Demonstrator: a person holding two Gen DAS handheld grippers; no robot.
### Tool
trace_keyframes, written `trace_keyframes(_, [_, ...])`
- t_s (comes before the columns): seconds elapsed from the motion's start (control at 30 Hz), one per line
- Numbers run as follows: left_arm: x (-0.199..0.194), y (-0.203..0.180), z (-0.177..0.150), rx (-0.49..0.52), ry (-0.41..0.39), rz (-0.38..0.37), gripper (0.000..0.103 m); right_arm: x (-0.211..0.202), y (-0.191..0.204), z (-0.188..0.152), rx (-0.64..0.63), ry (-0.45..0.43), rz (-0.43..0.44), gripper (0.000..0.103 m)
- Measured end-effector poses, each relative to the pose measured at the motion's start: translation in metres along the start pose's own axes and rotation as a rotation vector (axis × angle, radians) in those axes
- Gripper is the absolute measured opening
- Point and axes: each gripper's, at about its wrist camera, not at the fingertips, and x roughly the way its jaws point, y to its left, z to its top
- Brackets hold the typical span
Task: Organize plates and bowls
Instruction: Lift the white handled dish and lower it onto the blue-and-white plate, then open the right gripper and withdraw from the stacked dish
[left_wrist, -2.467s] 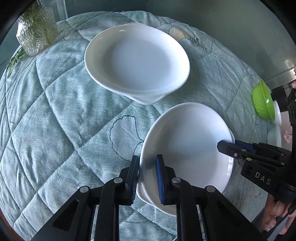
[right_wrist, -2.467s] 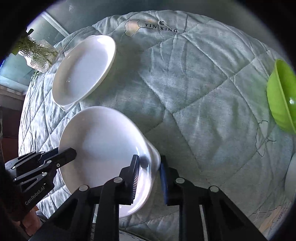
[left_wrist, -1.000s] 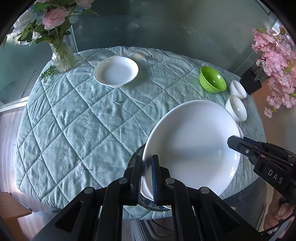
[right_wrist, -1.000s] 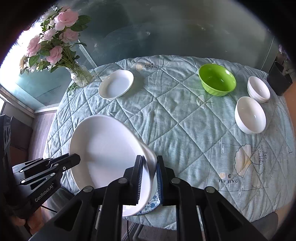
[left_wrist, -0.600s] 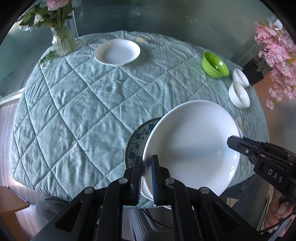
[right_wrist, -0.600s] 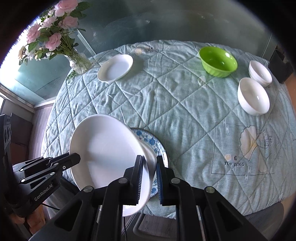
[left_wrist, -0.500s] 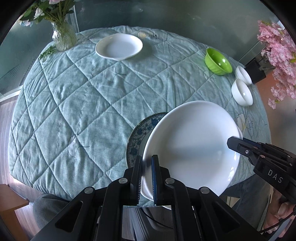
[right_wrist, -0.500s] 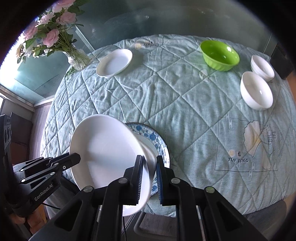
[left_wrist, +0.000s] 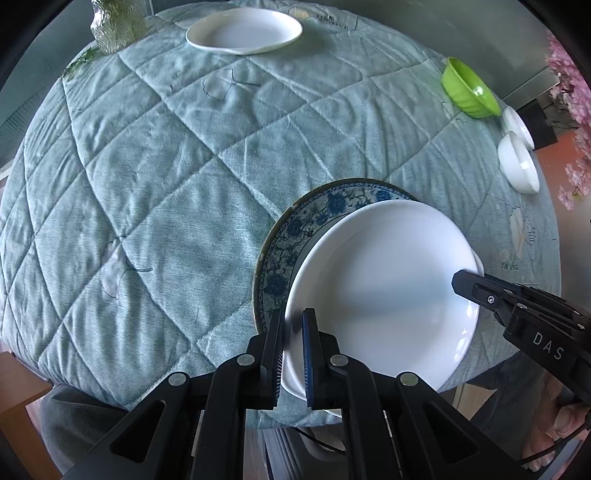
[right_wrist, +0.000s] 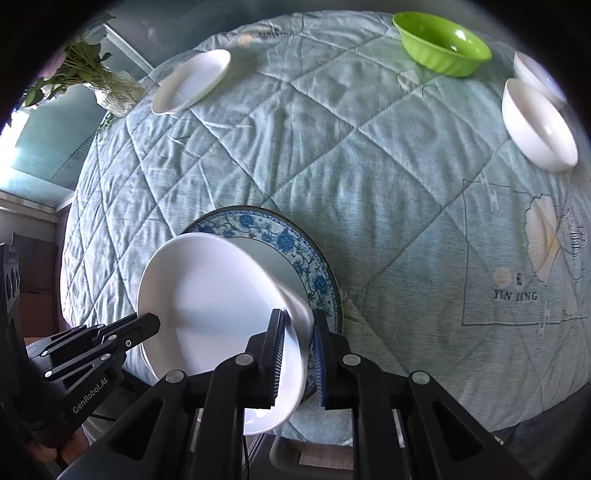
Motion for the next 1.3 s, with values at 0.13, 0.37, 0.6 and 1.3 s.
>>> trace_keyframes(0.13, [0.015, 0.001, 0.006, -0.003, 0.014, 0.007, 0.005, 0.011, -0.003, 0.006, 0.013, 0.01, -0.011, 0.014])
trace_keyframes(0.37, [0.023, -0.001, 0.012, -0.001, 0.006, 0.027, 0.005, 0.019, -0.004, 0.013, 0.027, 0.012, -0.012, 0.014])
trace_keyframes(0.6, [0.025, -0.006, 0.022, 0.005, 0.008, 0.033, 0.005, 0.023, -0.007, 0.016, 0.043, 0.009, -0.003, 0.015])
trace_keyframes(1.3, [-0.127, 0.006, 0.019, 0.053, -0.455, 0.071, 0.103, -0.08, -0.023, 0.013, -0.052, -0.282, -0.083, 0.102])
